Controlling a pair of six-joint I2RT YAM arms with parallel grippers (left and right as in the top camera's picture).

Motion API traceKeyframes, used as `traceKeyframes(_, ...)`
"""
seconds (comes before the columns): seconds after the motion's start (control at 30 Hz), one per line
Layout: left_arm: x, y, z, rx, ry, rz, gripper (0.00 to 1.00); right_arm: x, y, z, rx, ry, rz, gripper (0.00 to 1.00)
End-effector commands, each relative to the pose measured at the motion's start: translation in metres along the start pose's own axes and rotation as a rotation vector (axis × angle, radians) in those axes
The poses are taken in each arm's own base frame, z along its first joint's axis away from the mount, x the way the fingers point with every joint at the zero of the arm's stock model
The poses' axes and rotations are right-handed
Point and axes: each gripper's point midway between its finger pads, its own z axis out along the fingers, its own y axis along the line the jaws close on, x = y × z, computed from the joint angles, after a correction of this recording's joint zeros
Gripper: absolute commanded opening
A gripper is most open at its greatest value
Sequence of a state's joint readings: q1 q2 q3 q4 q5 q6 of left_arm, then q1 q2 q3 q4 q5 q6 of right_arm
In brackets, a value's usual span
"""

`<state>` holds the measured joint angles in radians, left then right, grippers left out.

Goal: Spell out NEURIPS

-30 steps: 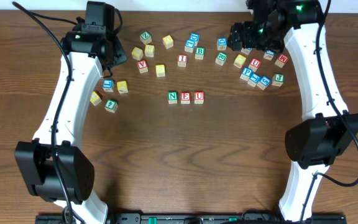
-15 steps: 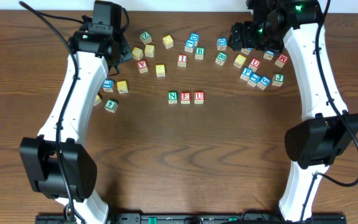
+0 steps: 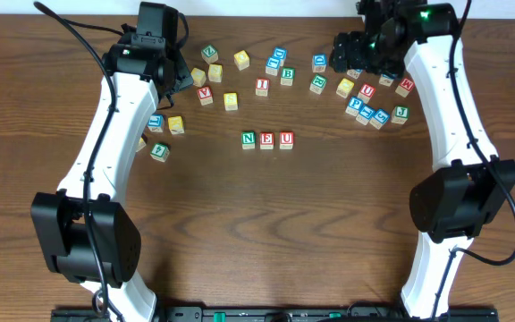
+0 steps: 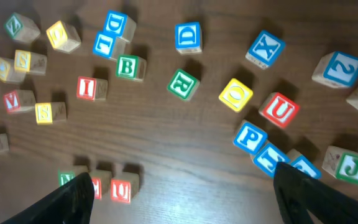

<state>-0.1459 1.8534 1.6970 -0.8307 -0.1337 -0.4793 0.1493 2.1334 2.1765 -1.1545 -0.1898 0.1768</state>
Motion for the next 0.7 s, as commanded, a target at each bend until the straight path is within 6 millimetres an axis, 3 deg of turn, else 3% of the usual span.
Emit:
traceKeyframes(0.0, 0.0, 0.002, 0.002, -0.01, 0.005, -0.016, 0.49, 0.001, 0.016, 0.009, -0.015, -0.007, 0.015, 0.87)
traceKeyframes(0.2, 0.003, 0.003, 0.002, -0.018, 0.017, -0.013, 0.49, -0.01, 0.039, 0.018, -0.03, -0.074, 0.03, 0.79)
traceKeyframes(0.37, 0.006, 0.006, 0.002, -0.027, 0.031, -0.01, 0.49, -0.017, 0.031, 0.034, 0.108, -0.166, 0.148, 0.73)
traceKeyframes(0.67, 0.007, 0.006, 0.002, -0.028, 0.034, -0.009, 0.49, -0.019, 0.023, 0.084, 0.089, -0.253, 0.153, 0.55)
